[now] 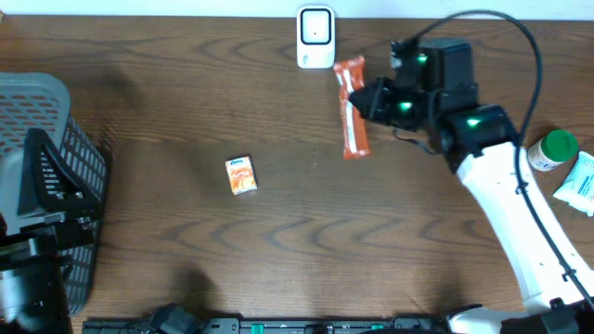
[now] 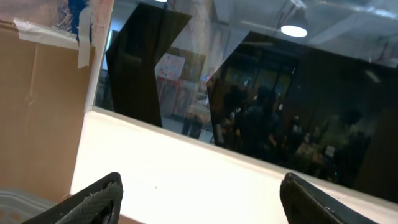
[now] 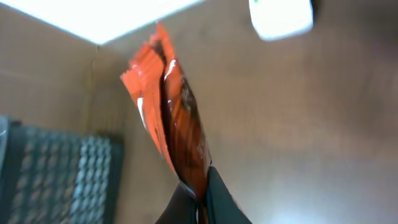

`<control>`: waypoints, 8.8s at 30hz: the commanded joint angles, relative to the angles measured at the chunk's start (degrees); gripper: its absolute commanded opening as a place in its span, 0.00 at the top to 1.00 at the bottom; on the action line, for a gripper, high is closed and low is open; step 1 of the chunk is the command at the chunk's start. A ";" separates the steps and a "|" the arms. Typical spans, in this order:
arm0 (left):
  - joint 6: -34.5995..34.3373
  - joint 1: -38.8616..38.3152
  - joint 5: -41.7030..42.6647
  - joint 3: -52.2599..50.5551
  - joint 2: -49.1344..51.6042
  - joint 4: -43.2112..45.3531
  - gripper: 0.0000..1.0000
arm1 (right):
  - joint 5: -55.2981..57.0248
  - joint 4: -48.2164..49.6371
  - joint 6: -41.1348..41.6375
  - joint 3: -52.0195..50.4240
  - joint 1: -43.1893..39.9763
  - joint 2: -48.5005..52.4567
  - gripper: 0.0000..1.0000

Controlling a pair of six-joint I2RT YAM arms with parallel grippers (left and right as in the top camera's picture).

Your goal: Scan the item barcode

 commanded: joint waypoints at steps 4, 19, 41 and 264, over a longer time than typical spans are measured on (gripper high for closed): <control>-0.11 0.02 -0.11 -0.57 -0.50 -1.60 0.19 | 41.29 13.94 -8.28 0.22 6.29 2.67 0.98; -0.09 0.02 -0.15 -0.57 -0.50 -16.87 0.18 | 59.04 74.36 -43.74 8.55 8.41 37.90 0.99; -0.09 0.02 -0.33 -0.57 -0.50 -28.20 0.19 | 53.68 60.70 -67.08 44.46 12.13 69.90 0.99; -0.09 0.02 -0.28 -0.57 -0.50 -44.96 0.18 | 25.24 -39.10 -15.30 33.05 28.61 35.76 0.32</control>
